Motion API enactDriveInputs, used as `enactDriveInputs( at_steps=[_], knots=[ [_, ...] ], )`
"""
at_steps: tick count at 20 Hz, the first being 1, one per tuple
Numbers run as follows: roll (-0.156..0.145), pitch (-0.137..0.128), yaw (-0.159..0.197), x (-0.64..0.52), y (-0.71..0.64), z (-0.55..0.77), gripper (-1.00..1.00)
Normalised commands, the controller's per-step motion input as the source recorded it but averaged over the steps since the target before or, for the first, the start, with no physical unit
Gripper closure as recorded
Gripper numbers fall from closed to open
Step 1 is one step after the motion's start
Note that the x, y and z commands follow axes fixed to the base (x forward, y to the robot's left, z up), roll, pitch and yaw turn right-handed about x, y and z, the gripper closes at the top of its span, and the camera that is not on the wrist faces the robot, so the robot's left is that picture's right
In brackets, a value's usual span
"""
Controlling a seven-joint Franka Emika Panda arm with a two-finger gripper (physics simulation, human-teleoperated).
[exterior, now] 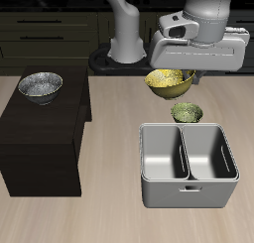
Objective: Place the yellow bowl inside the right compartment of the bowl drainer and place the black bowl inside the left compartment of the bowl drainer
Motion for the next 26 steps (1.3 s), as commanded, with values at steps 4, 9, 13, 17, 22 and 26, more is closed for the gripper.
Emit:
enactDriveInputs(
  at_steps=[4, 9, 13, 17, 22, 26],
  knots=[
    [-0.013, 0.034, -0.005, 0.22, 0.08, -0.13, 1.0],
    [0.009, 0.022, -0.001, 0.06, 0.1, -0.2, 1.0],
    [0.017, 0.043, -0.015, 0.02, 0.11, -0.31, 1.0],
    [-0.008, 0.025, 0.006, 0.07, 0.02, -0.23, 1.0],
    [0.0, 0.034, -0.006, 0.02, -0.03, -0.32, 1.0],
    [0.015, 0.016, 0.011, -0.02, -0.03, -0.21, 1.0]
  ],
)
